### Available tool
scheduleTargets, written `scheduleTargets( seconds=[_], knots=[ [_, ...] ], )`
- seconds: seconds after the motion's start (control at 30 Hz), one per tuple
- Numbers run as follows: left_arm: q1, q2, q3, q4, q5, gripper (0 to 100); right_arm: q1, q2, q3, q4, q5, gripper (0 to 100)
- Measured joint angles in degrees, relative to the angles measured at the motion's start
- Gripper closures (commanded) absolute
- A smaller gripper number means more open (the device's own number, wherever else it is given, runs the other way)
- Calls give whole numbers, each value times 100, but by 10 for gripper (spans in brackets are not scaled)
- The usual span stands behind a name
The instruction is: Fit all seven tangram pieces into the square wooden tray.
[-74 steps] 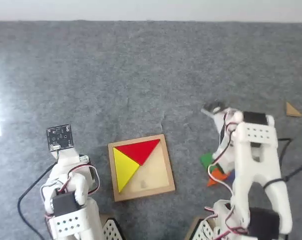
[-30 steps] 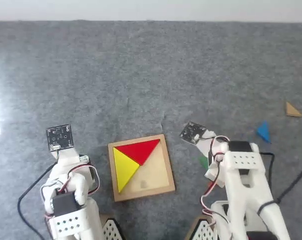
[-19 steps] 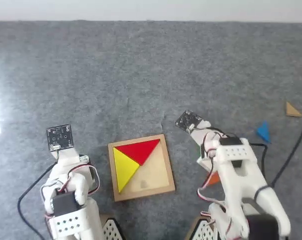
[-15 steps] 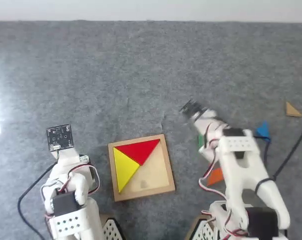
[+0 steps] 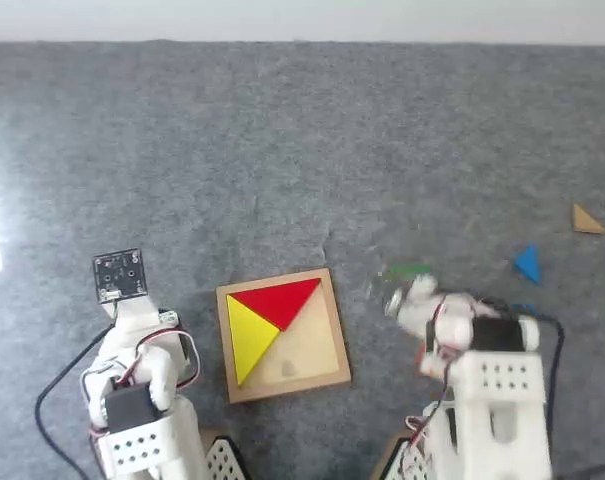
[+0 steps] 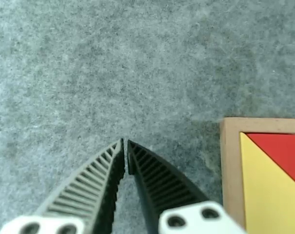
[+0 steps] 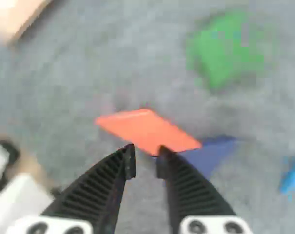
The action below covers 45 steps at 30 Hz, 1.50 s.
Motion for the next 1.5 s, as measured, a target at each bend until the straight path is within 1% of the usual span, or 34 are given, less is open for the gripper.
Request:
scheduleTargets(
  seconds=[0.13,0.23,0.33,0.5,0.57,0.7,0.73,0.83,0.9,1.1,1.3,1.5],
  knots=[
    [0,0,0,0,0,987,18,18,88,97,888,671],
    [0,0,0,0,0,987,-9,721,97,88,1503,610],
    [0,0,0,0,0,987,9,1538,-141,-44,1776,604],
    [0,0,0,0,0,987,0,2919,-571,-475,1846,605],
    [0,0,0,0,0,987,0,3332,-589,-730,1855,630],
    [0,0,0,0,0,987,0,3578,-598,-1134,1855,780],
    [0,0,0,0,0,987,9,3578,-607,-1248,1855,796],
    [0,0,0,0,0,987,9,3569,-624,-1512,1846,779],
    [0,0,0,0,0,987,9,3569,-615,-1653,1811,790],
    [0,0,0,0,0,987,18,3569,-624,-1802,1776,928],
    [0,0,0,0,0,987,132,3481,-615,-1802,1635,937],
    [0,0,0,0,0,987,141,2268,-607,-1108,1451,938]
  ],
)
